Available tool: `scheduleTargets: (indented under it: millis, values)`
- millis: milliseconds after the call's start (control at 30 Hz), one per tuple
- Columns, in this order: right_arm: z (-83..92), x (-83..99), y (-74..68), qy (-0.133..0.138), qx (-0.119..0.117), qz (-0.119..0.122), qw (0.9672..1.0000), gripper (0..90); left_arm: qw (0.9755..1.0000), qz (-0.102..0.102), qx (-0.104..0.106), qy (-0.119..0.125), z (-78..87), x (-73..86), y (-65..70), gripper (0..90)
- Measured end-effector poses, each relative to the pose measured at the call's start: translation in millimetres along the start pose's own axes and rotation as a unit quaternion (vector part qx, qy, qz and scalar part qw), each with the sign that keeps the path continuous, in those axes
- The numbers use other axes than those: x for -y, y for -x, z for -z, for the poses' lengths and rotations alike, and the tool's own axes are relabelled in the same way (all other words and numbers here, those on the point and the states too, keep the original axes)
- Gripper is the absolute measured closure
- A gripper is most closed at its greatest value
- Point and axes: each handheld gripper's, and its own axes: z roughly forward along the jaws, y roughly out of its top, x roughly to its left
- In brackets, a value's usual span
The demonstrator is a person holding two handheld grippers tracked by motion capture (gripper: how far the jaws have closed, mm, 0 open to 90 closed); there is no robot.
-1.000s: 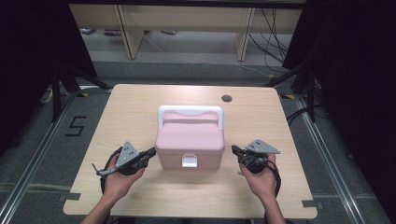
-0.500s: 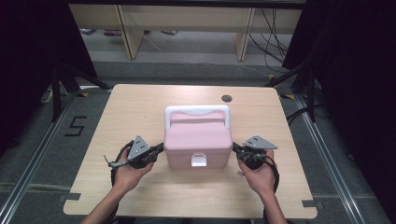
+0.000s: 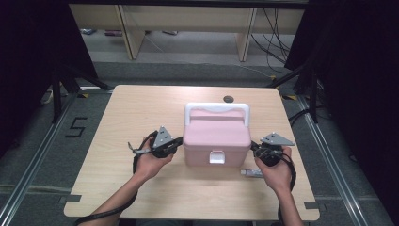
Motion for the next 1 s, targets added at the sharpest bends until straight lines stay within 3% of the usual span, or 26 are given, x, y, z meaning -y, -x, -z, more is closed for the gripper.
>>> scheduleTargets:
  millis: [133,167,233,367,433,467,600,633,700,767,800,833,867,900,933,967,1000]
  values:
    - [5.5,1.8,14.3,-0.001,0.011,0.001,0.9999,90.0,0.9999,-0.003,0.012,-0.005,-21.0,-10.7,7.7,89.8]
    - [10.7,4.0,20.6,-0.011,0.018,-0.029,0.9994,90.0,0.9998,-0.004,0.016,-0.006,-27.4,-14.2,9.9,89.8]
    - [11.8,4.7,25.2,-0.007,0.024,-0.019,0.9995,90.0,0.9998,-0.007,0.019,-0.009,-36.0,-18.8,13.0,89.8]
    - [19.4,8.7,43.0,-0.009,0.032,-0.036,0.9988,90.0,0.9995,-0.01,0.027,-0.014,-52.3,-27.9,20.0,89.8]
    - [20.9,9.6,43.7,-0.011,0.041,-0.049,0.9979,90.0,0.9993,-0.014,0.031,-0.014,-58.9,-31.5,23.8,89.8]
    - [21.9,9.9,49.8,-0.007,0.048,-0.034,0.9983,90.0,0.9993,-0.014,0.033,-0.014,-61.3,-32.8,25.7,89.8]
    - [24.3,11.0,54.1,-0.018,0.052,-0.056,0.9969,90.0,0.9991,-0.02,0.035,-0.016,-68.0,-36.9,29.7,89.8]
    - [24.2,11.7,58.5,-0.013,0.057,-0.034,0.9977,90.0,0.9991,-0.019,0.035,-0.016,-69.1,-37.5,30.2,89.8]
    - [25.6,12.1,57.0,-0.018,0.06,-0.053,0.9967,90.0,0.999,-0.019,0.035,-0.019,-72.0,-39.2,31.0,89.8]
    - [26.0,12.3,57.8,-0.018,0.063,-0.057,0.9962,90.0,0.9989,-0.021,0.037,-0.019,-74.6,-40.9,32.1,89.8]
    - [25.7,12.7,61.6,-0.013,0.068,-0.037,0.9969,90.0,0.9989,-0.021,0.037,-0.019,-75.7,-41.5,32.5,89.8]
    - [26.1,12.6,63.4,-0.022,0.067,-0.039,0.9968,90.0,0.9989,-0.02,0.037,-0.019,-77.1,-42.3,33.4,89.8]
    - [26.1,12.7,61.6,-0.022,0.071,-0.06,0.9954,90.0,0.9989,-0.021,0.037,-0.021,-78.4,-43.2,33.8,89.8]
    - [25.5,12.5,66.1,-0.018,0.078,-0.038,0.9961,90.0,0.9989,-0.02,0.037,-0.021,-79.8,-43.9,34.7,89.8]
    - [25.5,12.5,66.1,-0.018,0.078,-0.038,0.9961,90.0,0.9989,-0.024,0.036,-0.021,-81.3,-44.5,34.7,89.8]
    - [26.2,11.8,67.3,-0.024,0.078,-0.039,0.9959,90.0,0.9988,-0.024,0.037,-0.024,-82.2,-45.6,35.4,89.8]
    - [25.5,11.3,65.8,-0.025,0.078,-0.06,0.9948,90.0,0.9988,-0.022,0.036,-0.023,-83.5,-45.9,36.6,89.8]
